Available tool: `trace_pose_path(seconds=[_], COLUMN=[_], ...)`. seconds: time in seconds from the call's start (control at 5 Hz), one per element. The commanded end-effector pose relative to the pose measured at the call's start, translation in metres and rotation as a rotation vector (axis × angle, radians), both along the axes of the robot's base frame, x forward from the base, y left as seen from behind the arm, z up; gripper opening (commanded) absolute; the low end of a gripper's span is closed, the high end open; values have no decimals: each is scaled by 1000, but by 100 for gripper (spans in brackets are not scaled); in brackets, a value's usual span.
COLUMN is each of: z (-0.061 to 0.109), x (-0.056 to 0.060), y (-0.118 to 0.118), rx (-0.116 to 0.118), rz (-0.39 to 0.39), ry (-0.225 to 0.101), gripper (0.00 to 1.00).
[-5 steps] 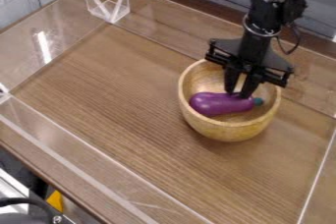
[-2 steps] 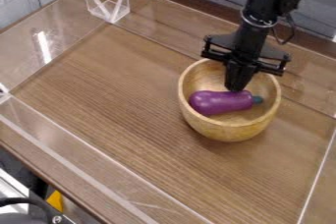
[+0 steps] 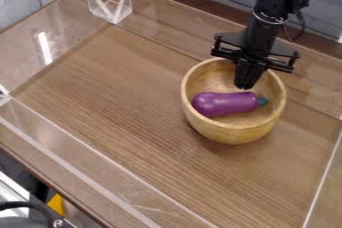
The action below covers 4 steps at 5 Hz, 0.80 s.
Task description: Put the purple eggplant in the brown bowl
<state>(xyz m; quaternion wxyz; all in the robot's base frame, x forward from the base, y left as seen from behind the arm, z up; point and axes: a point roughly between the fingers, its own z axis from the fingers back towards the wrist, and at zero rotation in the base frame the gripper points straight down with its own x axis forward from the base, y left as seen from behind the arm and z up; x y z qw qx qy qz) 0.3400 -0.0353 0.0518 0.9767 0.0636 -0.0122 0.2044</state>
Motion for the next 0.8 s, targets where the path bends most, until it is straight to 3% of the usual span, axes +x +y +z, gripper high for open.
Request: trace_pose_path(seconds=[0.0,0.2,0.6], z=[19,21,6], x=[8,6,7], y=[2,3,13], rx=[-4,0,2], rz=[31,54,-58], ry=[-53,-49,-42], gripper=[0,0,0])
